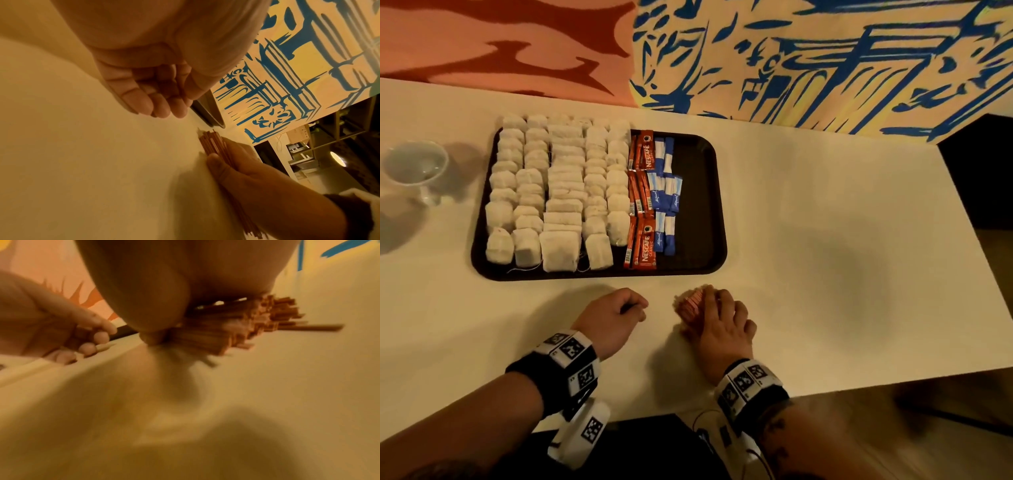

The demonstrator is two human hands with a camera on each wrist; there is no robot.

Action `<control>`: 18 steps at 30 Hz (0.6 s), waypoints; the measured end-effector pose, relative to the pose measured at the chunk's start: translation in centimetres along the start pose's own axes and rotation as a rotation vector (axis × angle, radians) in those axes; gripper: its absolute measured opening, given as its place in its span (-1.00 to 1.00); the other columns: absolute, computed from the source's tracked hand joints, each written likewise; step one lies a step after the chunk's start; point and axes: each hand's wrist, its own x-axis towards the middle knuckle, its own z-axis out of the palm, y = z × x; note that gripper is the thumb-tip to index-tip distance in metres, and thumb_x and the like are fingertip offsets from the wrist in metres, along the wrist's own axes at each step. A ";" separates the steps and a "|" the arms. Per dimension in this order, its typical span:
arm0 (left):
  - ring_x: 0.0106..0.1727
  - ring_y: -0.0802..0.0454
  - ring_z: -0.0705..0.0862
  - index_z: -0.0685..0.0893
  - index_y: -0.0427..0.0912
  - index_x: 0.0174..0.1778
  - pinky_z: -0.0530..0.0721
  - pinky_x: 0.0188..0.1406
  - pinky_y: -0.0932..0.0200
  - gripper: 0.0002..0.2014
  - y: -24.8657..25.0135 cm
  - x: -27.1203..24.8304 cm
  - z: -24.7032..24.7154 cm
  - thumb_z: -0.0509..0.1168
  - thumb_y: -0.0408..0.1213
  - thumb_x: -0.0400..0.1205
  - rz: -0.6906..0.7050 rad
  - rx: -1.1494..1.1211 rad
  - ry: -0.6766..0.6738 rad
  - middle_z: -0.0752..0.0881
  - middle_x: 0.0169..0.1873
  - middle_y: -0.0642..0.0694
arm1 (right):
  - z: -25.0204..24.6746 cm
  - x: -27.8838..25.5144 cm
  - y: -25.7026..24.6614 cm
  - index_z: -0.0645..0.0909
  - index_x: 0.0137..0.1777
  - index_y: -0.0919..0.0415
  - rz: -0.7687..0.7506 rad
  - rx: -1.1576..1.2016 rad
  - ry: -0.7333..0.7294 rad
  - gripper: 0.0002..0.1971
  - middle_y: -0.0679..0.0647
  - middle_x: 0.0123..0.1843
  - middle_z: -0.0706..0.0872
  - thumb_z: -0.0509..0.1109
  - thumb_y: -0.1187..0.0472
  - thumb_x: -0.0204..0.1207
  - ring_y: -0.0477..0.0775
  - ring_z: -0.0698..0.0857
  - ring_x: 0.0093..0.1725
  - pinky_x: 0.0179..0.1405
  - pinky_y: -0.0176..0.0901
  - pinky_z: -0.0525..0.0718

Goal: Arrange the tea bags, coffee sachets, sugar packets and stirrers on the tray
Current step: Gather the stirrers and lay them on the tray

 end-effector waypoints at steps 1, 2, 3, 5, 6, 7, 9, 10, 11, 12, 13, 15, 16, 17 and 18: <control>-0.03 0.17 0.72 0.69 0.09 -0.04 0.66 0.09 0.11 -0.86 0.0 0.0 0.0 0.26 -0.24 0.71 -0.003 -0.001 0.001 0.80 -0.13 0.11 | 0.1 0.2 -0.3 -0.18 0.73 -0.08 -0.041 -0.013 -0.008 -0.20 -0.02 0.70 0.00 0.12 -0.33 0.64 0.21 0.04 0.65 0.63 0.24 0.06; -0.03 0.16 0.72 0.69 0.10 -0.03 0.67 0.11 0.10 -0.87 -0.1 0.0 -0.1 0.26 -0.23 0.71 -0.008 0.001 0.005 0.79 -0.13 0.12 | 0.0 0.5 -0.7 -0.17 0.72 -0.10 -0.089 -0.033 -0.012 -0.22 -0.02 0.68 0.03 0.13 -0.30 0.65 0.20 0.08 0.63 0.62 0.23 0.08; -0.03 0.16 0.72 0.69 0.10 -0.03 0.67 0.11 0.09 -0.87 -0.1 0.0 -0.2 0.26 -0.22 0.71 -0.013 0.003 0.011 0.79 -0.13 0.13 | 0.0 0.8 -1.1 -0.15 0.71 -0.12 -0.142 -0.054 -0.011 -0.23 -0.03 0.66 0.07 0.14 -0.30 0.64 0.20 0.12 0.60 0.60 0.23 0.11; -0.05 0.15 0.71 0.68 0.11 -0.04 0.68 0.09 0.08 -0.88 -0.3 -0.1 -0.5 0.27 -0.21 0.70 -0.018 0.011 0.037 0.78 -0.13 0.14 | 0.0 1.5 -2.1 -0.15 0.70 -0.13 -0.262 -0.113 -0.016 -0.22 -0.03 0.64 0.10 0.17 -0.31 0.63 0.18 0.17 0.57 0.57 0.23 0.16; -0.06 0.13 0.71 0.68 0.11 -0.05 0.68 0.07 0.07 -0.88 -0.3 -0.1 -0.7 0.27 -0.21 0.70 -0.022 0.018 0.057 0.77 -0.13 0.13 | 0.0 1.9 -2.7 -0.16 0.71 -0.12 -0.321 -0.152 -0.020 -0.20 -0.02 0.63 0.11 0.18 -0.31 0.62 0.19 0.18 0.56 0.55 0.23 0.17; -0.07 0.11 0.70 0.68 0.11 -0.05 0.67 0.04 0.07 -0.89 -0.4 -0.2 -1.0 0.28 -0.21 0.69 -0.028 0.018 0.082 0.76 -0.13 0.12 | 0.0 2.4 -3.4 -0.17 0.71 -0.11 -0.376 -0.195 -0.022 -0.17 -0.01 0.63 0.12 0.18 -0.32 0.61 0.19 0.19 0.56 0.53 0.23 0.18; -0.07 0.09 0.71 0.67 0.11 -0.03 0.67 0.02 0.06 -0.89 -0.7 -0.2 -1.6 0.28 -0.21 0.69 -0.045 -0.003 0.119 0.76 -0.11 0.09 | -0.3 3.1 -4.5 -0.17 0.73 -0.09 -0.436 -0.256 -0.032 -0.13 0.01 0.64 0.11 0.17 -0.38 0.58 0.20 0.19 0.57 0.52 0.23 0.19; -0.07 0.09 0.71 0.65 0.12 -0.01 0.67 0.03 0.05 -0.89 -1.0 -0.3 -1.9 0.27 -0.21 0.69 -0.054 -0.012 0.126 0.76 -0.10 0.10 | -0.5 3.2 -4.8 -0.16 0.73 -0.08 -0.441 -0.265 -0.045 -0.11 0.01 0.65 0.10 0.17 -0.41 0.56 0.20 0.17 0.57 0.53 0.23 0.18; -0.05 0.11 0.71 0.64 0.13 0.01 0.67 0.07 0.05 -0.89 -1.2 -0.2 -2.1 0.26 -0.21 0.70 -0.060 -0.017 0.129 0.76 -0.09 0.11 | -0.7 3.1 -4.9 -0.13 0.73 -0.06 -0.437 -0.261 -0.052 -0.09 0.02 0.65 0.10 0.18 -0.43 0.54 0.19 0.17 0.57 0.54 0.23 0.18; -0.04 0.12 0.70 0.63 0.15 0.01 0.67 0.12 0.04 -0.88 -1.6 -0.3 -2.4 0.25 -0.21 0.70 -0.065 -0.028 0.136 0.76 -0.08 0.12 | -0.8 2.9 -4.9 -0.08 0.73 -0.03 -0.433 -0.256 -0.047 -0.10 0.03 0.65 0.12 0.19 -0.43 0.55 0.19 0.18 0.56 0.55 0.21 0.19; -0.03 0.13 0.70 0.62 0.15 0.00 0.67 0.16 0.02 -0.88 -1.8 -0.3 -2.6 0.25 -0.21 0.70 -0.069 -0.040 0.144 0.76 -0.09 0.13 | -0.9 2.6 -4.8 -0.03 0.72 -0.01 -0.425 -0.255 -0.035 -0.15 0.04 0.64 0.15 0.19 -0.39 0.58 0.19 0.21 0.56 0.55 0.20 0.20; -0.03 0.13 0.70 0.63 0.15 -0.02 0.67 0.19 0.01 -0.88 -2.1 -0.3 -2.9 0.25 -0.21 0.70 -0.073 -0.047 0.161 0.76 -0.10 0.14 | -0.8 2.0 -4.5 0.07 0.70 0.01 -0.418 -0.266 -0.006 -0.29 0.06 0.62 0.21 0.16 -0.27 0.66 0.19 0.27 0.54 0.55 0.16 0.23; -0.03 0.13 0.70 0.63 0.14 -0.02 0.67 0.18 0.00 -0.88 -2.1 -0.3 -2.9 0.25 -0.21 0.70 -0.070 -0.042 0.163 0.76 -0.10 0.14 | -0.8 1.9 -4.3 0.12 0.68 0.01 -0.421 -0.271 0.002 -0.37 0.07 0.61 0.24 0.15 -0.20 0.70 0.20 0.29 0.53 0.55 0.15 0.24; -0.04 0.13 0.70 0.63 0.14 -0.02 0.67 0.17 0.00 -0.87 -2.1 -0.2 -2.9 0.24 -0.22 0.70 -0.064 -0.036 0.162 0.76 -0.11 0.14 | -0.9 2.0 -4.3 0.18 0.66 0.02 -0.423 -0.271 -0.001 -0.45 0.08 0.60 0.28 0.15 -0.12 0.73 0.20 0.31 0.53 0.56 0.13 0.25; -0.04 0.12 0.70 0.63 0.14 -0.02 0.67 0.15 0.01 -0.87 -2.1 -0.3 -2.8 0.24 -0.22 0.70 -0.055 -0.026 0.160 0.76 -0.11 0.14 | -1.1 2.1 -4.3 0.23 0.63 0.02 -0.425 -0.266 -0.007 -0.50 0.08 0.58 0.31 0.16 -0.05 0.74 0.19 0.33 0.52 0.56 0.11 0.26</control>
